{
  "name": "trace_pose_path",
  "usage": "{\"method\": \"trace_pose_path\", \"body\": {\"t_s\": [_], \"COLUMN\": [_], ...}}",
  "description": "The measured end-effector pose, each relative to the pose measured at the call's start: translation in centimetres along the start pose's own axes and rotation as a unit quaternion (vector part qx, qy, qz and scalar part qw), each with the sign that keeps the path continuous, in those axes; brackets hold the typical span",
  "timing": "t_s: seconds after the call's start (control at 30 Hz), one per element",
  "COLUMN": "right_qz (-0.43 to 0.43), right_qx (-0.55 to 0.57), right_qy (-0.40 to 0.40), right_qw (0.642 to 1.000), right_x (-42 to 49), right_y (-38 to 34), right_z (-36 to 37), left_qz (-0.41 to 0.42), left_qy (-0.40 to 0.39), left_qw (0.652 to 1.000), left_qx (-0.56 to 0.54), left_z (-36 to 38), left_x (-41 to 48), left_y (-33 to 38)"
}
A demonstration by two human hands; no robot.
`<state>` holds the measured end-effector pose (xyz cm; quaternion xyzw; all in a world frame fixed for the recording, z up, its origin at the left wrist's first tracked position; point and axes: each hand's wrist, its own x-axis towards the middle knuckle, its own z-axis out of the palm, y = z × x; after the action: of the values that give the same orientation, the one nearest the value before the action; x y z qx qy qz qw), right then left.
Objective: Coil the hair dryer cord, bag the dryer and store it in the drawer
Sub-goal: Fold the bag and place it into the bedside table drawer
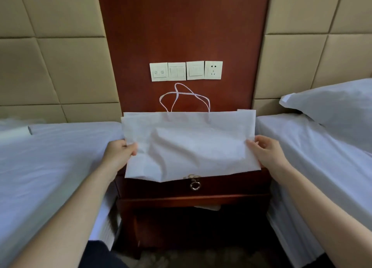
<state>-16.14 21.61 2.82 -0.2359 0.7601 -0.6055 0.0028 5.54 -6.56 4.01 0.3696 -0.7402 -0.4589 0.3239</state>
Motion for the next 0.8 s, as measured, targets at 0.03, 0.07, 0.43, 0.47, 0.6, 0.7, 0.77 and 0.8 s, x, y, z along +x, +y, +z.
{"method": "trace_pose_path", "body": {"t_s": [0.03,0.07,0.43,0.47,0.6,0.7,0.77,0.8], "right_qz": [-0.01,-0.021,-0.157,-0.15,-0.11,-0.099,-0.107,-0.116], "right_qx": [-0.023,-0.051,-0.03,-0.023,0.079,0.047,0.001,-0.027], "right_qy": [0.01,0.023,0.038,0.015,-0.207,-0.312,-0.368,-0.387], "right_qw": [1.0,0.998,0.986,0.988,0.969,0.944,0.924,0.914], "right_x": [0.8,1.5,6.3,6.4,5.5,4.4,4.0,3.9], "right_y": [0.2,0.5,-0.5,-0.7,-2.1,-2.3,-2.0,-1.7], "right_z": [0.5,0.9,1.8,1.9,1.3,0.9,0.6,0.5], "left_qz": [0.014,0.028,0.123,0.12,0.08,0.059,0.041,0.033], "left_qy": [0.021,0.033,0.126,0.128,0.107,0.092,0.099,0.106], "left_qw": [0.999,0.998,0.979,0.98,0.988,0.992,0.993,0.994], "left_qx": [0.03,0.042,0.104,0.098,0.078,0.063,0.044,0.025], "left_z": [0.5,1.0,4.6,4.6,4.3,4.2,4.2,4.2], "left_x": [0.8,1.4,7.9,8.4,10.0,10.2,10.4,10.5], "left_y": [0.2,0.5,0.6,0.2,-2.2,-2.9,-3.2,-3.5]}}
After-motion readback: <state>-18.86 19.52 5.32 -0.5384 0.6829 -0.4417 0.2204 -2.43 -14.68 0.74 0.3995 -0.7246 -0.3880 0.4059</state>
